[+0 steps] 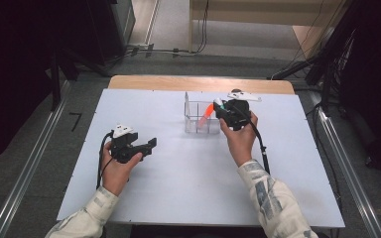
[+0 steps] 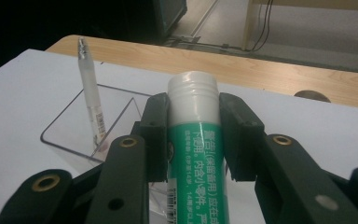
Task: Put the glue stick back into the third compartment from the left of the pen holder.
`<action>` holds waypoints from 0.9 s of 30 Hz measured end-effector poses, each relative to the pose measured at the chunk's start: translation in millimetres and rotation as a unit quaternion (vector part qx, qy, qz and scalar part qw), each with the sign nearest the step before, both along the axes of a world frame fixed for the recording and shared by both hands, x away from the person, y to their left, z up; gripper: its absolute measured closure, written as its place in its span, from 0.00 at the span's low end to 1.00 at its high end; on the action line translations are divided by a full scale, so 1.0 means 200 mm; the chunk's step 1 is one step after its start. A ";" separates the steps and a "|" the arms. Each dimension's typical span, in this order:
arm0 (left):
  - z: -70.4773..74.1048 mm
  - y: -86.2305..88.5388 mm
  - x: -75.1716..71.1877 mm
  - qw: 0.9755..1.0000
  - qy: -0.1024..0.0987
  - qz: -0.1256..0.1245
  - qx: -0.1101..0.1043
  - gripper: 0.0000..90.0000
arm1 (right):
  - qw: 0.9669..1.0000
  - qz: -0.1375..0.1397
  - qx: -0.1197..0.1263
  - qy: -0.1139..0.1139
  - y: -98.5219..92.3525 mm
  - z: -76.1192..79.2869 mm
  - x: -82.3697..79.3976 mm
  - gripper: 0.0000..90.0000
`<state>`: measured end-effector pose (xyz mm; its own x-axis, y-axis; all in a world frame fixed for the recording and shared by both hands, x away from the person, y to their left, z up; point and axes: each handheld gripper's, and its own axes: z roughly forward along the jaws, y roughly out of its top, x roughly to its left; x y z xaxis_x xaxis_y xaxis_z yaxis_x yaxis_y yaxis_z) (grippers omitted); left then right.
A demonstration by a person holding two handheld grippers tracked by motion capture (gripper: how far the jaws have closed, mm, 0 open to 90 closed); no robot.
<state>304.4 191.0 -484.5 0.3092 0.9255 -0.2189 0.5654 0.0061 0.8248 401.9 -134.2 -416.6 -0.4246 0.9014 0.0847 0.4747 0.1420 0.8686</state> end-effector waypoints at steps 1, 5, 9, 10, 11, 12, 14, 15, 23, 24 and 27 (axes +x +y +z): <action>0.00 0.00 0.00 1.000 0.000 0.000 0.000 0.25 | 1.000 -0.001 -0.002 0.000 0.00 0.00 0.01 0.70; 0.00 0.00 0.00 1.000 0.000 0.000 0.000 0.25 | 1.000 -0.006 -0.001 -0.001 0.00 0.01 0.04 0.70; 0.00 0.00 0.00 1.000 0.000 0.000 0.000 0.25 | 1.000 -0.010 0.001 0.001 0.01 0.01 0.06 0.70; 0.00 0.00 0.00 1.000 0.000 0.000 0.000 0.25 | 1.000 -0.011 0.000 0.000 0.02 0.01 0.07 0.70; 0.00 0.00 0.00 1.000 0.000 0.000 0.000 0.25 | 1.000 -0.012 0.002 0.002 0.02 0.01 0.08 0.70; 0.00 0.00 0.00 1.000 0.000 0.000 0.000 0.25 | 1.000 -0.012 0.002 0.002 0.02 0.01 0.09 0.70; 0.00 0.00 0.00 1.000 0.000 0.000 0.000 0.25 | 1.000 -0.017 0.006 0.004 0.02 0.02 0.11 0.70; 0.00 0.00 0.00 1.000 0.001 0.000 0.000 0.25 | 1.000 -0.018 0.008 0.006 0.02 0.02 0.12 0.70; 0.00 0.00 0.00 1.000 0.000 -0.001 0.000 0.25 | 1.000 -0.024 0.014 0.015 0.03 0.00 0.16 0.70; 0.00 0.00 0.00 1.000 0.001 -0.001 0.001 0.25 | 1.000 -0.022 0.012 0.014 0.03 0.00 0.17 0.70; 0.00 0.00 0.00 1.000 0.000 -0.002 0.000 0.25 | 1.000 -0.023 0.011 0.016 0.04 0.00 0.18 0.70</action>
